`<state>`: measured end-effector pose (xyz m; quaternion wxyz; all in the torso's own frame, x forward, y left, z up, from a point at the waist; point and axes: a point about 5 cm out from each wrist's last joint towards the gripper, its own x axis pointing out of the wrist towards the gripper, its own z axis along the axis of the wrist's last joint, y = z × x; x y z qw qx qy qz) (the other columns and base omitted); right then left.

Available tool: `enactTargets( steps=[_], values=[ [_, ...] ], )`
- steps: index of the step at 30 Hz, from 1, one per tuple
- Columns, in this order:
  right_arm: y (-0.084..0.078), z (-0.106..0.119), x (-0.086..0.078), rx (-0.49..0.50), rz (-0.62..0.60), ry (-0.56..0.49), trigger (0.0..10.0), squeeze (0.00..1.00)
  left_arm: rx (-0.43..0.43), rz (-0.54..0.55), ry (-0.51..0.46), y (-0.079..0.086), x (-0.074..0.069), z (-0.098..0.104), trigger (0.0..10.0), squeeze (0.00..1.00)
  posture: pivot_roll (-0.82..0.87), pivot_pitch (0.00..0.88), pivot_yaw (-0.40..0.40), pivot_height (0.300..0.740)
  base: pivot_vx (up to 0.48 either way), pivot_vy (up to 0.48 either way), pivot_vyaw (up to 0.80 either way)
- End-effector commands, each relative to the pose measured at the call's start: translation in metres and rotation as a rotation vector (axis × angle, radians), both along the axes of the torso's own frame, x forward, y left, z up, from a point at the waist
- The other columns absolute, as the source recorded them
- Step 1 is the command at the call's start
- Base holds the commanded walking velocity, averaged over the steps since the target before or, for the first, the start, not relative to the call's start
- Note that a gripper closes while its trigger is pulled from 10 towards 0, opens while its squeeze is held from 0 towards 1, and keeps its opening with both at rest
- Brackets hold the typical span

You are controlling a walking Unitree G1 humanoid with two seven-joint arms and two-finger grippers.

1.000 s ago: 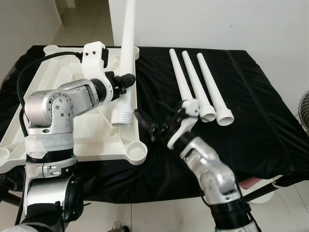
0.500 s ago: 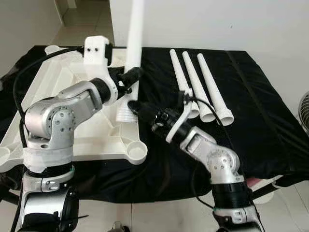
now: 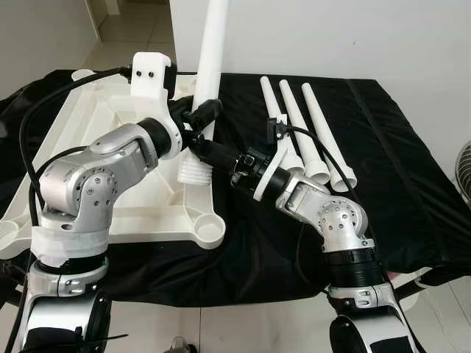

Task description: Building children table

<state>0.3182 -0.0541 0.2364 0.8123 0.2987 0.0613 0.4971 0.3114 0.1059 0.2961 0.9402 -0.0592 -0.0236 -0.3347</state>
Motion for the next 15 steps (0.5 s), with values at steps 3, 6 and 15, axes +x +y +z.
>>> enactTargets(
  steps=[3, 6, 15],
  values=[
    [-0.006, -0.001, 0.008, -0.076, -0.03, -0.011, 10.0, 0.0, 0.05, -0.584, -0.087, -0.035, -0.034, 0.0, 0.0, 0.0, 0.02, 0.09, -0.017, 0.74, 0.0, 0.0, 0.0],
    [-0.013, -0.005, 0.009, -0.133, -0.024, -0.049, 10.0, 0.0, 0.066, -0.6, -0.096, -0.037, -0.032, -0.001, 0.0, 0.0, 0.02, 0.09, -0.017, 0.74, 0.0, 0.0, 0.0],
    [-0.025, -0.006, 0.01, -0.131, -0.035, -0.044, 10.0, 0.0, 0.042, -0.643, -0.124, -0.039, -0.035, 0.005, 0.0, 0.0, 0.02, 0.092, -0.012, 0.74, 0.0, 0.0, 0.0]
  ],
)
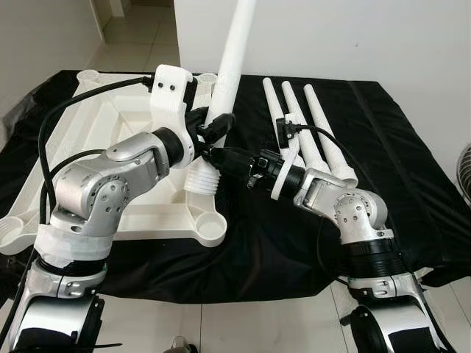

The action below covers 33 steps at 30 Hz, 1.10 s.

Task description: Building children table

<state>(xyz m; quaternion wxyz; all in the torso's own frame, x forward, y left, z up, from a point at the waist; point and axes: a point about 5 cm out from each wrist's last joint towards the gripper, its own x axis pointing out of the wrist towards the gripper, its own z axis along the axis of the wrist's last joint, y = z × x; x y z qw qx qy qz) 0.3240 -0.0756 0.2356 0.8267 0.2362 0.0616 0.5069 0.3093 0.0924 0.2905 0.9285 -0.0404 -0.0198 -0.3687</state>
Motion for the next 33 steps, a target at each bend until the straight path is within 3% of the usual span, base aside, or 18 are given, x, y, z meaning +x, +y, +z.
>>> enactTargets(
  steps=[1, 9, 17, 18, 19, 20, 22, 23, 24, 25, 27, 28, 33],
  values=[
    [-0.001, -0.005, 0.006, -0.023, -0.053, 0.029, 10.0, 0.0, 0.005, -0.595, -0.109, -0.027, -0.035, 0.011, 0.0, 0.0, 0.01, 0.092, -0.006, 0.74, 0.0, 0.0, 0.0],
    [0.006, -0.008, 0.012, -0.061, -0.046, 0.019, 10.0, 0.0, 0.021, -0.677, -0.143, -0.03, -0.045, 0.009, 0.0, 0.0, 0.02, 0.091, -0.006, 0.74, 0.0, 0.0, 0.0],
    [0.011, 0.001, 0.009, -0.028, 0.017, -0.033, 10.0, 0.0, 0.049, -0.705, -0.135, -0.033, -0.049, 0.005, 0.0, 0.0, 0.02, 0.091, -0.006, 0.74, 0.0, 0.0, 0.0],
    [0.014, 0.003, 0.008, -0.042, 0.024, -0.057, 7.8, 0.0, 0.088, -0.703, -0.136, -0.034, -0.049, 0.001, 0.0, 0.0, 0.02, 0.091, -0.008, 0.74, 0.0, 0.0, 0.0],
    [0.017, 0.004, 0.008, -0.053, 0.027, -0.072, 7.8, 0.0, 0.117, -0.701, -0.137, -0.035, -0.048, -0.002, 0.0, 0.0, 0.02, 0.091, -0.008, 0.74, 0.0, 0.0, 0.0],
    [0.019, 0.006, 0.008, -0.057, 0.027, -0.09, 6.9, 0.0, 0.149, -0.702, -0.136, -0.036, -0.048, -0.006, 0.0, 0.0, 0.02, 0.091, -0.008, 0.74, 0.0, 0.0, 0.0],
    [0.019, 0.006, 0.008, -0.053, 0.025, -0.093, 6.9, 0.0, 0.166, -0.702, -0.135, -0.037, -0.048, -0.008, 0.0, 0.0, 0.02, 0.091, -0.008, 0.74, 0.0, 0.0, 0.0],
    [0.019, 0.007, 0.008, -0.051, 0.023, -0.094, 5.7, 0.0, 0.19, -0.702, -0.138, -0.037, -0.048, -0.01, 0.0, 0.0, 0.02, 0.091, -0.008, 0.74, 0.0, 0.0, 0.0],
    [0.019, 0.007, 0.008, -0.051, 0.023, -0.094, 5.7, 0.0, 0.19, -0.702, -0.138, -0.037, -0.048, -0.01, 0.0, 0.0, 0.02, 0.091, -0.008, 0.74, 0.0, 0.0, 0.0],
    [0.019, 0.007, 0.009, -0.046, 0.008, -0.091, 4.1, 0.0, 0.199, -0.692, -0.14, -0.036, -0.047, -0.012, 0.0, 0.0, 0.02, 0.091, -0.005, 0.74, 0.0, 0.0, 0.0],
    [0.019, 0.007, 0.009, -0.044, 0.002, -0.088, 4.1, 0.0, 0.191, -0.686, -0.138, -0.036, -0.046, -0.011, 0.0, 0.0, 0.02, 0.091, -0.005, 0.74, 0.0, 0.0, 0.0],
    [0.018, 0.007, 0.009, -0.035, 0.002, -0.084, 0.0, 0.0, 0.187, -0.683, -0.147, -0.036, -0.046, -0.01, 0.0, 0.0, 0.02, 0.091, -0.005, 0.74, 0.0, 0.0, 0.0],
    [0.018, 0.006, 0.008, 0.001, 0.001, -0.057, 0.0, 0.0, 0.168, -0.674, -0.191, -0.036, -0.044, -0.005, 0.0, 0.0, 0.02, 0.09, -0.002, 0.74, 0.0, 0.0, 0.0]
  ],
)
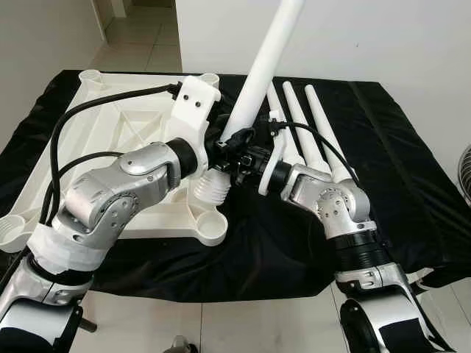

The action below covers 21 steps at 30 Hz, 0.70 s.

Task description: Building children table

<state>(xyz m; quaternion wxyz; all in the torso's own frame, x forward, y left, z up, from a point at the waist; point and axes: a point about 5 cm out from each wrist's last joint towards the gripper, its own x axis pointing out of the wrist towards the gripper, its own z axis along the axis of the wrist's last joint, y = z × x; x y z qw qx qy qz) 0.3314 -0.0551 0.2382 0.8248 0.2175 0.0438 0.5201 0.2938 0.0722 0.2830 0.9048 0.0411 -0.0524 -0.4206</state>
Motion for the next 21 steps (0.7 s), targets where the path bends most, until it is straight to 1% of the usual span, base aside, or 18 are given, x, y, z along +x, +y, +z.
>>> enactTargets(
  steps=[1, 2, 3, 8, 9, 10, 11, 12, 13, 14, 15, 17, 18, 19, 20, 21],
  values=[
    [-0.004, 0.002, 0.001, 0.017, -0.028, 0.0, 0.0, 0.0, 0.08, -0.542, -0.052, -0.016, -0.027, 0.003, 0.0, 0.0, 0.02, 0.091, -0.002, 0.74, 0.0, 0.0, 0.0],
    [-0.004, 0.001, 0.001, 0.019, -0.037, 0.0, 0.0, 0.0, 0.087, -0.527, -0.065, -0.016, -0.025, 0.003, 0.0, 0.0, 0.02, 0.091, -0.002, 0.74, 0.0, 0.0, 0.0],
    [-0.005, 0.0, 0.001, 0.025, -0.046, 0.003, 0.0, 0.0, 0.1, -0.519, -0.087, -0.015, -0.025, 0.003, 10.0, 0.0, 0.02, 0.092, -0.001, 0.74, 0.0, 0.0, 0.0],
    [-0.006, -0.001, 0.001, 0.025, -0.076, 0.0, 0.0, 0.0, 0.113, -0.508, -0.115, -0.014, -0.024, 0.003, 10.0, 0.0, 0.02, 0.091, -0.002, 0.74, 0.0, 0.0, 0.0],
    [-0.013, -0.001, 0.006, -0.01, -0.207, -0.052, 0.0, 0.0, 0.069, -0.485, -0.113, -0.008, -0.02, 0.011, 10.0, 1.0, 0.01, 0.091, -0.007, 0.74, 0.0, 0.0, 0.0],
    [-0.013, -0.001, 0.006, -0.01, -0.207, -0.052, 0.0, 0.0, 0.069, -0.485, -0.113, -0.008, -0.02, 0.011, 10.0, 1.0, 0.01, 0.091, -0.007, 0.74, 0.0, 0.0, 0.0],
    [-0.016, 0.0, 0.008, -0.02, -0.252, -0.078, 0.0, 0.0, 0.049, -0.48, -0.11, -0.006, -0.019, 0.014, 10.0, 1.0, 0.01, 0.091, -0.007, 0.74, 0.0, 0.0, 0.0],
    [-0.022, 0.0, 0.012, -0.057, -0.352, -0.102, 3.2, 0.0, 0.001, -0.46, -0.11, -0.001, -0.017, 0.021, 10.0, 1.0, 0.01, 0.09, -0.011, 0.74, 0.0, 0.0, 0.0],
    [-0.022, 0.0, 0.012, -0.057, -0.352, -0.102, 3.2, 0.0, 0.001, -0.46, -0.11, -0.001, -0.017, 0.021, 10.0, 1.0, 0.01, 0.09, -0.011, 0.74, 0.0, 0.0, 0.0],
    [-0.027, 0.0, 0.014, -0.076, -0.424, -0.124, 10.0, 0.0, -0.059, -0.458, -0.106, 0.004, -0.017, 0.029, 10.0, 0.82, 0.01, 0.089, -0.012, 0.74, 0.0, 0.0, 0.0],
    [-0.03, -0.001, 0.015, -0.087, -0.469, -0.136, 10.0, 0.0, -0.098, -0.458, -0.105, 0.007, -0.018, 0.034, 10.0, 0.82, 0.01, 0.089, -0.012, 0.74, 0.0, 0.0, 0.0],
    [-0.03, -0.001, 0.015, -0.087, -0.469, -0.136, 10.0, 0.0, -0.098, -0.458, -0.105, 0.007, -0.018, 0.034, 10.0, 0.82, 0.01, 0.089, -0.012, 0.74, 0.0, 0.0, 0.0],
    [-0.035, 0.0, 0.014, -0.117, -0.525, -0.175, 10.0, 0.0, -0.145, -0.438, -0.115, 0.012, -0.017, 0.04, 10.0, 0.0, 0.01, 0.086, -0.011, 0.74, 0.0, 0.0, 0.0],
    [-0.037, 0.001, 0.011, -0.133, -0.555, -0.221, 10.0, 0.0, -0.169, -0.404, -0.124, 0.017, -0.015, 0.043, 10.0, 0.0, 0.0, 0.086, -0.007, 0.74, 0.0, 0.0, 0.0],
    [-0.037, 0.001, 0.011, -0.133, -0.555, -0.221, 10.0, 0.0, -0.169, -0.404, -0.124, 0.017, -0.015, 0.043, 10.0, 0.0, 0.0, 0.086, -0.007, 0.74, 0.0, 0.0, 0.0],
    [-0.039, 0.004, 0.008, -0.133, -0.577, -0.252, 10.0, 0.0, -0.166, -0.353, -0.121, 0.022, -0.011, 0.043, 10.0, 0.0, 0.0, 0.086, -0.007, 0.74, 0.0, 0.0, 0.0]
  ],
)
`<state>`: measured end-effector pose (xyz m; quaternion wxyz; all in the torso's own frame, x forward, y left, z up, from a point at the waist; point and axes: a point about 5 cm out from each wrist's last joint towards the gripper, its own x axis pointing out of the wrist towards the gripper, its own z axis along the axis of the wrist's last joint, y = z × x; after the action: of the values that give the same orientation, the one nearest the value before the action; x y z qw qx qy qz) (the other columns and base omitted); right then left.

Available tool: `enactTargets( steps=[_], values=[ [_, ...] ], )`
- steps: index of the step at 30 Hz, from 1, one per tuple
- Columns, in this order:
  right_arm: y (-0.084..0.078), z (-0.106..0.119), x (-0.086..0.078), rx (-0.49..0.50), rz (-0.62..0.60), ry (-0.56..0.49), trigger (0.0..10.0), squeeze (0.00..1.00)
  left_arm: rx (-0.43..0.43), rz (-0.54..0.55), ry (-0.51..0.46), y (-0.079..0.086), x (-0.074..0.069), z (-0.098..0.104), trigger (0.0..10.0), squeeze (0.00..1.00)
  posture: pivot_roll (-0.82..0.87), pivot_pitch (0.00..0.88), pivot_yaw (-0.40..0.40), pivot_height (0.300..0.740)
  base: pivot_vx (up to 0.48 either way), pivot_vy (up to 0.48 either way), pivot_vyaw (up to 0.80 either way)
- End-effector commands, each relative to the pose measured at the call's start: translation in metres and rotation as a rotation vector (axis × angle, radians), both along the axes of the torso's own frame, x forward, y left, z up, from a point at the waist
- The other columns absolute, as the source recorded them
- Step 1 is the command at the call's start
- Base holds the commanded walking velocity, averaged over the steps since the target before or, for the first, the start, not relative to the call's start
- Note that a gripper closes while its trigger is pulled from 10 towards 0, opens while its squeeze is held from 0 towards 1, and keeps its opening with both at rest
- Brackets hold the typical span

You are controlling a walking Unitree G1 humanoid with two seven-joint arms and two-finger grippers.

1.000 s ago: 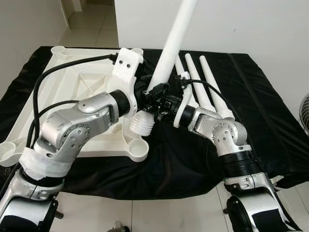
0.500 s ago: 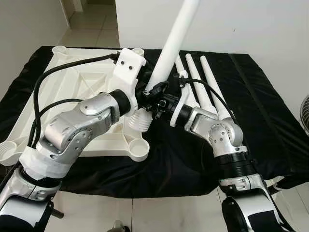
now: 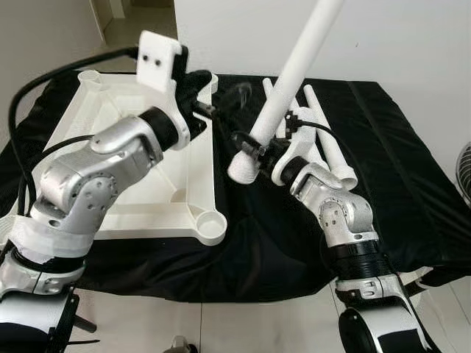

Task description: Building children table

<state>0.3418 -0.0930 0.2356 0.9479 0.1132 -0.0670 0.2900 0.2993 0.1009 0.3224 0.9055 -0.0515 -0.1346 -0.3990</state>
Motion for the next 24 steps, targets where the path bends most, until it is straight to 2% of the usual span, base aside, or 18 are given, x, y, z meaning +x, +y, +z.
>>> enactTargets(
  steps=[1, 2, 3, 4, 6, 7, 10, 11, 13, 14, 15, 16, 17, 18, 19, 20, 22, 24],
  values=[
    [-0.003, 0.014, -0.01, -0.005, -0.047, -0.106, 10.0, 0.0, 0.189, -0.213, -0.074, 0.004, -0.005, -0.009, 10.0, 0.0, -0.01, 0.079, -0.007, 0.74, 0.0, 0.0, 0.0],
    [-0.003, 0.014, -0.01, -0.005, -0.047, -0.106, 10.0, 0.0, 0.189, -0.213, -0.074, 0.004, -0.005, -0.009, 10.0, 0.0, -0.01, 0.079, -0.007, 0.74, 0.0, 0.0, 0.0],
    [-0.005, 0.031, -0.026, 0.022, -0.089, -0.208, 10.0, 0.0, 0.454, 0.067, -0.047, 0.034, 0.013, -0.043, 10.0, 0.0, -0.01, 0.073, -0.005, 0.74, 0.0, 0.0, 0.0],
    [-0.005, 0.031, -0.026, 0.022, -0.089, -0.208, 10.0, 0.0, 0.454, 0.067, -0.047, 0.034, 0.013, -0.043, 10.0, 0.0, -0.01, 0.073, -0.005, 0.74, 0.0, 0.0, 0.0],
    [-0.002, 0.034, -0.037, 0.015, -0.104, -0.248, 10.0, 0.0, 0.533, 0.118, -0.004, 0.055, 0.01, -0.061, 10.0, 0.0, -0.01, 0.063, -0.01, 0.74, 0.0, 0.0, 0.0],
    [-0.002, 0.034, -0.037, 0.015, -0.104, -0.248, 10.0, 0.0, 0.533, 0.118, -0.004, 0.055, 0.01, -0.061, 10.0, 0.0, -0.01, 0.063, -0.01, 0.74, 0.0, 0.0, 0.0],
    [0.004, 0.03, -0.045, -0.008, -0.1, -0.264, 10.0, 0.0, 0.606, 0.057, 0.066, 0.07, -0.005, -0.081, 10.0, 0.0, -0.01, 0.05, -0.018, 0.74, 0.0, 0.0, 0.0],
    [0.004, 0.03, -0.045, -0.008, -0.1, -0.264, 10.0, 0.0, 0.606, 0.057, 0.066, 0.07, -0.005, -0.081, 10.0, 0.0, -0.01, 0.05, -0.018, 0.74, 0.0, 0.0, 0.0],
    [0.009, 0.018, -0.049, -0.029, -0.086, -0.243, 10.0, 0.0, 0.73, -0.092, 0.15, 0.08, -0.028, -0.104, 10.0, 0.0, 0.0, 0.036, -0.024, 0.74, 0.0, 0.0, 0.0],
    [0.009, 0.018, -0.049, -0.029, -0.086, -0.243, 10.0, 0.0, 0.73, -0.092, 0.15, 0.08, -0.028, -0.104, 10.0, 0.0, 0.0, 0.036, -0.024, 0.74, 0.0, 0.0, 0.0],
    [0.01, 0.013, -0.049, -0.037, -0.085, -0.237, 10.0, 0.0, 0.772, -0.15, 0.182, 0.083, -0.035, -0.111, 10.0, 0.0, 0.0, 0.031, -0.026, 0.74, 0.0, 0.0, 0.0],
    [0.01, 0.013, -0.049, -0.037, -0.085, -0.237, 10.0, 0.0, 0.772, -0.15, 0.182, 0.083, -0.035, -0.111, 10.0, 0.0, 0.0, 0.031, -0.026, 0.74, 0.0, 0.0, 0.0],
    [0.01, 0.011, -0.049, -0.046, -0.081, -0.235, 10.0, 0.0, 0.825, -0.189, 0.214, 0.087, -0.04, -0.118, 10.0, 0.0, 0.0, 0.03, -0.027, 0.74, 0.0, 0.0, 0.0],
    [0.01, 0.011, -0.049, -0.046, -0.081, -0.235, 10.0, 0.0, 0.825, -0.189, 0.214, 0.087, -0.04, -0.118, 10.0, 0.0, 0.0, 0.03, -0.027, 0.74, 0.0, 0.0, 0.0],
    [0.011, 0.01, -0.049, -0.053, -0.081, -0.235, 10.0, 0.0, 0.886, -0.231, 0.23, 0.092, -0.042, -0.125, 10.0, 0.0, 0.01, 0.031, -0.029, 0.74, 0.0, 0.0, 0.0],
    [0.011, 0.01, -0.049, -0.053, -0.081, -0.235, 10.0, 0.0, 0.886, -0.231, 0.23, 0.092, -0.042, -0.125, 10.0, 0.0, 0.01, 0.031, -0.029, 0.74, 0.0, 0.0, 0.0],
    [0.014, 0.011, -0.046, -0.071, -0.071, -0.242, 10.0, 0.0, 1.032, -0.339, 0.282, 0.101, -0.048, -0.148, 10.0, 0.0, 0.01, 0.033, -0.03, 0.74, 0.0, 0.0, 0.0],
    [0.015, 0.011, -0.045, -0.074, -0.068, -0.243, 10.0, 0.0, 1.058, -0.376, 0.3, 0.103, -0.051, -0.154, 10.0, 0.0, 0.01, 0.035, -0.029, 0.74, 0.0, 0.0, 0.0]
  ],
)
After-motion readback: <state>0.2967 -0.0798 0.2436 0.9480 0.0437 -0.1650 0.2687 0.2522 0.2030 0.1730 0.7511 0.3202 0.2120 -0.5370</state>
